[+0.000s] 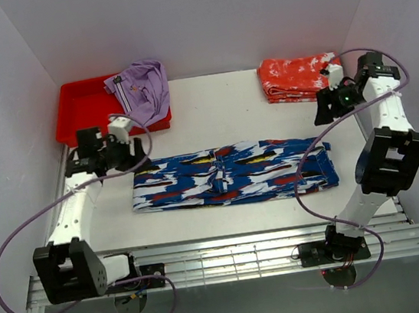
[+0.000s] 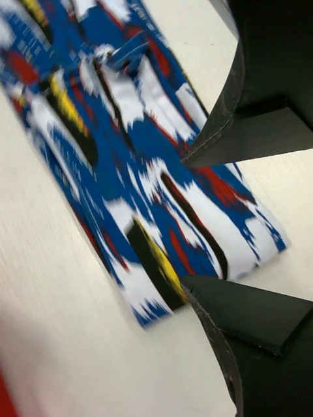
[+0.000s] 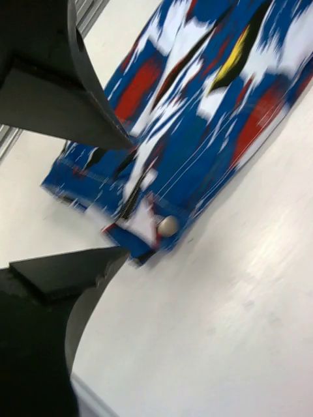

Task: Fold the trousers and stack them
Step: Fold the trousers

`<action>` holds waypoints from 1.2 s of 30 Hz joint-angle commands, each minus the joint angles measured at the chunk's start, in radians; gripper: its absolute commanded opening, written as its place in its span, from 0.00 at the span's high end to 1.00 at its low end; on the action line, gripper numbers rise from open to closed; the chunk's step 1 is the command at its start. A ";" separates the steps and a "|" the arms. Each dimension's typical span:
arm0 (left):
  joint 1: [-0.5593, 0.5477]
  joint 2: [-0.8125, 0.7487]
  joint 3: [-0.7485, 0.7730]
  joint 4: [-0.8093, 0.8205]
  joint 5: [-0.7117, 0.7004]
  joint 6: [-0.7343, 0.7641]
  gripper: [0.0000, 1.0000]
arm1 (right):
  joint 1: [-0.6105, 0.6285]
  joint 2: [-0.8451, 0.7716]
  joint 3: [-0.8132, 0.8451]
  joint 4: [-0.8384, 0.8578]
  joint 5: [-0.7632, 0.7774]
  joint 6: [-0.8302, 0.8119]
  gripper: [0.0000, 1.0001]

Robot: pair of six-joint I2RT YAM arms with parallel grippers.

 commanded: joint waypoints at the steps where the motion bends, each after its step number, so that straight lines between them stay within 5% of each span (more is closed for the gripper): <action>1: 0.279 0.092 0.020 -0.103 0.318 -0.099 0.22 | 0.149 -0.052 0.077 -0.002 -0.131 0.093 0.31; 5: 0.503 0.209 0.023 -0.157 0.440 -0.066 0.20 | 0.405 -0.023 0.088 0.102 -0.306 0.231 0.33; 13: 0.594 0.364 -0.029 -0.177 0.492 -0.023 0.14 | 0.754 0.194 0.234 0.257 -0.404 0.391 0.39; 21: 0.595 0.433 -0.084 -0.102 0.504 -0.053 0.07 | 0.756 0.400 0.171 0.481 -0.274 0.526 0.60; 28: 0.595 0.565 -0.090 -0.040 0.546 -0.099 0.07 | 0.762 0.479 0.083 0.473 -0.197 0.523 0.62; 36: 0.575 0.669 -0.089 0.012 0.557 -0.165 0.20 | 0.779 0.443 0.061 0.449 -0.081 0.467 0.64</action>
